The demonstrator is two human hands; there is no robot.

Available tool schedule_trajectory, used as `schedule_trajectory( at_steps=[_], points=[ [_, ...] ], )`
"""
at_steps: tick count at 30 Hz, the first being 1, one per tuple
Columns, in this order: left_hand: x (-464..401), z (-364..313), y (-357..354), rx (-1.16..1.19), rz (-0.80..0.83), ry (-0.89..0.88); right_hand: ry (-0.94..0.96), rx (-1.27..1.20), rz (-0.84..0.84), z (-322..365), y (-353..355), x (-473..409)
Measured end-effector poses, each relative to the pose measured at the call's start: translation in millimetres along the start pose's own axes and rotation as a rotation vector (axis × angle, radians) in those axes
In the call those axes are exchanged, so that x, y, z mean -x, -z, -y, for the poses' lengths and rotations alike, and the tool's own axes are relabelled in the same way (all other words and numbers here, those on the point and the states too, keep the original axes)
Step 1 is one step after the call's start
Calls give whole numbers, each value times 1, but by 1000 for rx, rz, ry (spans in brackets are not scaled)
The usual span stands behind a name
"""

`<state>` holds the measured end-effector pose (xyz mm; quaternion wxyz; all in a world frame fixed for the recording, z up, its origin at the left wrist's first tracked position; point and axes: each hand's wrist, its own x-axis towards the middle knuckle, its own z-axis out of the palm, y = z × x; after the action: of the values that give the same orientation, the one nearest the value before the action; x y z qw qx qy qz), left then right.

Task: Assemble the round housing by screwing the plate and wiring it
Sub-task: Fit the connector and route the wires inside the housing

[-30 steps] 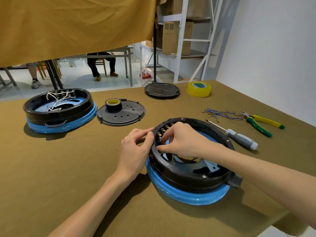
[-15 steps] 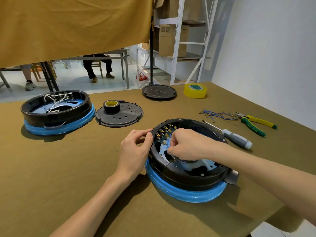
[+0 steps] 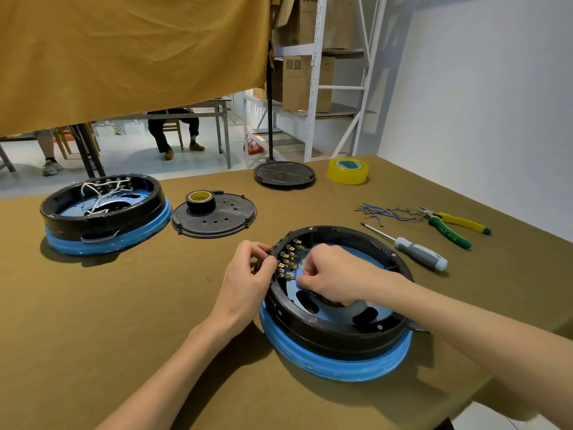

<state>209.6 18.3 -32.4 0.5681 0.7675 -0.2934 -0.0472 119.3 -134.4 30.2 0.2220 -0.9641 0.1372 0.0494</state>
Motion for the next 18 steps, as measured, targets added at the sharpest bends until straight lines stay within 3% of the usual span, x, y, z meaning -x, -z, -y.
schedule_trajectory(
  at_steps=[5, 10, 15, 18],
  points=[
    [7, -7, -8, -25, -104, 14, -49, 61, 71, 3, 13, 6],
    [15, -16, -16, -117, -192, 44, -44, -166, 35, 10, 25, 14],
    [13, -13, -16, -242, -192, 13, 74, -21, -147, 23, 36, 28],
    [14, -10, -12, -203, -138, -32, 128, 105, -246, 27, 38, 41]
  ],
)
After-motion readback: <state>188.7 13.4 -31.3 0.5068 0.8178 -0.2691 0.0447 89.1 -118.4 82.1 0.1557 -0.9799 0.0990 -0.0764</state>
